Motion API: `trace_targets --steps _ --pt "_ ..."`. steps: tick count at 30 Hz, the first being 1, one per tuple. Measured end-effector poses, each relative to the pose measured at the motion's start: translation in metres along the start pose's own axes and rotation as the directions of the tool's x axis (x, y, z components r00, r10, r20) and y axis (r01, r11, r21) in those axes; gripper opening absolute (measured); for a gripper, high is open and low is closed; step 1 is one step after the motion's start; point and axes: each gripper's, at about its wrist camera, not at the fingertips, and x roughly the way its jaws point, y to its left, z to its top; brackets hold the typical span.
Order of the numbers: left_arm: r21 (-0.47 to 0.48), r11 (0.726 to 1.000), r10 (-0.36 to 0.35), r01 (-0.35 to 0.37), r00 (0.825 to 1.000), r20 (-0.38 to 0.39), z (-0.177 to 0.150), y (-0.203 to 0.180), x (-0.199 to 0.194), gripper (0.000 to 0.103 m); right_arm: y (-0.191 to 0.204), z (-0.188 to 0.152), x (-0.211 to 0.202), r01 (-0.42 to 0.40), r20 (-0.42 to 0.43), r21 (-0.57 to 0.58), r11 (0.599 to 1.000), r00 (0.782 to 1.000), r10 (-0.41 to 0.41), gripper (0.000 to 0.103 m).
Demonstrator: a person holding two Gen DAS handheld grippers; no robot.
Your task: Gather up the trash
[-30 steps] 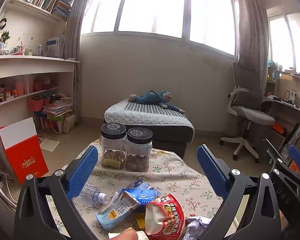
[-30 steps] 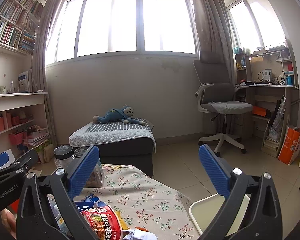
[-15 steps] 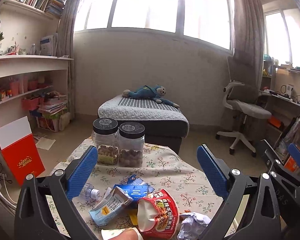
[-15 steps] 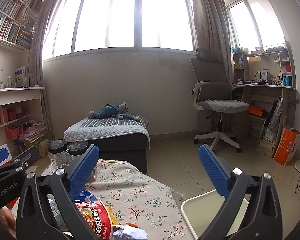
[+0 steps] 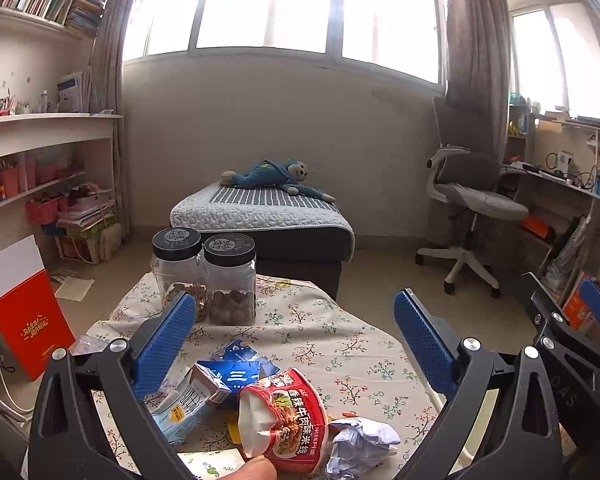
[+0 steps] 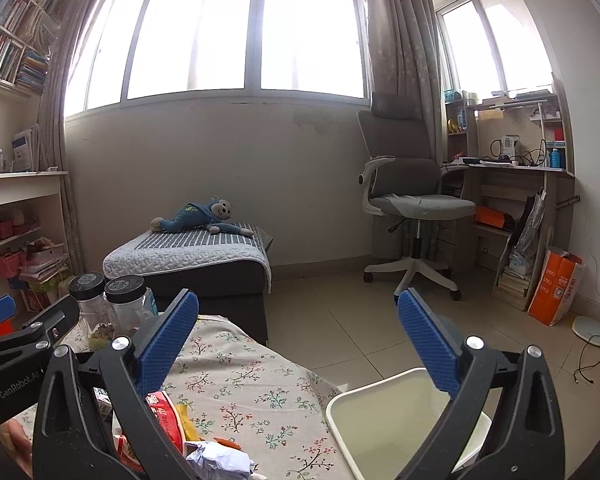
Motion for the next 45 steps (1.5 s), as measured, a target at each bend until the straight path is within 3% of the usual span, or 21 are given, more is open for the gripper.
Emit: trace_targets --steps 10,22,35,45 --pt "-0.008 0.999 -0.031 0.031 0.997 -0.067 -0.007 -0.015 0.01 0.096 -0.015 -0.005 0.011 0.041 -0.016 -0.021 0.999 0.999 -0.041 0.096" --pt "-0.015 0.999 -0.042 0.041 0.995 -0.09 -0.01 -0.024 0.017 0.096 -0.027 -0.007 0.015 0.049 -0.022 -0.029 0.998 0.999 -0.05 0.096" --pt "-0.026 0.999 -0.039 0.036 0.994 -0.1 -0.009 -0.022 0.018 0.096 -0.028 -0.008 0.015 0.058 -0.041 -0.041 0.998 0.997 -0.059 0.096" --pt "-0.032 0.999 -0.008 0.004 0.991 -0.135 -0.011 -0.011 0.025 0.096 -0.019 -0.011 0.024 0.039 -0.108 -0.054 0.998 0.993 -0.045 0.096"
